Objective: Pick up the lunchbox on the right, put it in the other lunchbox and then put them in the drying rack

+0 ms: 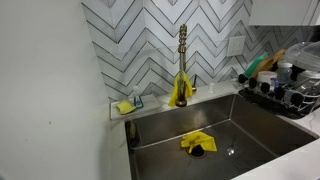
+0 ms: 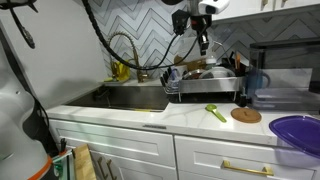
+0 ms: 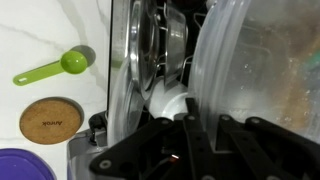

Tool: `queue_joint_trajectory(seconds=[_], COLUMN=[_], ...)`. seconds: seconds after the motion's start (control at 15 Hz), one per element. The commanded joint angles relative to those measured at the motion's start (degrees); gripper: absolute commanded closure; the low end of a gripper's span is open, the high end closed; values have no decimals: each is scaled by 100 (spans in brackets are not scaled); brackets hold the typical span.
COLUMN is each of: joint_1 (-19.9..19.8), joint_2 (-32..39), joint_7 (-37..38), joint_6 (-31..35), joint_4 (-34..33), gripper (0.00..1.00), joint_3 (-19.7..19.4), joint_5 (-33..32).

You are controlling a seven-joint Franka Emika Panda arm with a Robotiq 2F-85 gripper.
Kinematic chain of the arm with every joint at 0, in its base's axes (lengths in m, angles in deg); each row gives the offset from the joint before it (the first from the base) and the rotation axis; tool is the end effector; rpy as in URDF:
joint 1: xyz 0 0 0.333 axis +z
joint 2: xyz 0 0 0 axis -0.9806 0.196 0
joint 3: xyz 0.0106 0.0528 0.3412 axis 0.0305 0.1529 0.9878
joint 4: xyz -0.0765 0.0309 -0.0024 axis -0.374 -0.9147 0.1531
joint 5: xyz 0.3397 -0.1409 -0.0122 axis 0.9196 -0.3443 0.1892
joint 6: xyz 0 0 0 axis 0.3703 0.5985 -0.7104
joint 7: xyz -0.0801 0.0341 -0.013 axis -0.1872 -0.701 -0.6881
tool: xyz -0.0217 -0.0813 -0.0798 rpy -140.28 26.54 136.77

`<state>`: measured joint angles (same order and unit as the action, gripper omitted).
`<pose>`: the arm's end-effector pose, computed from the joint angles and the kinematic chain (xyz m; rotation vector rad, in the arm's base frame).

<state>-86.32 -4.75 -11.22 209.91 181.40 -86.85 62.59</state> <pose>0.5817 -0.1349 0.5810 -2.5446 0.9468 -0.4418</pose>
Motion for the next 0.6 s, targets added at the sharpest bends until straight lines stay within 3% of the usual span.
queue_joint_trajectory(seconds=[0.0, 0.13, 0.53], joint_1=[1, -8, 45], joint_2=[468, 642, 719], joint_7=[168, 116, 54], joint_6=[185, 173, 126], joint_4=[-364, -499, -532], gripper=[98, 98, 98], joint_3=[64, 130, 172], joint_5=[159, 304, -54])
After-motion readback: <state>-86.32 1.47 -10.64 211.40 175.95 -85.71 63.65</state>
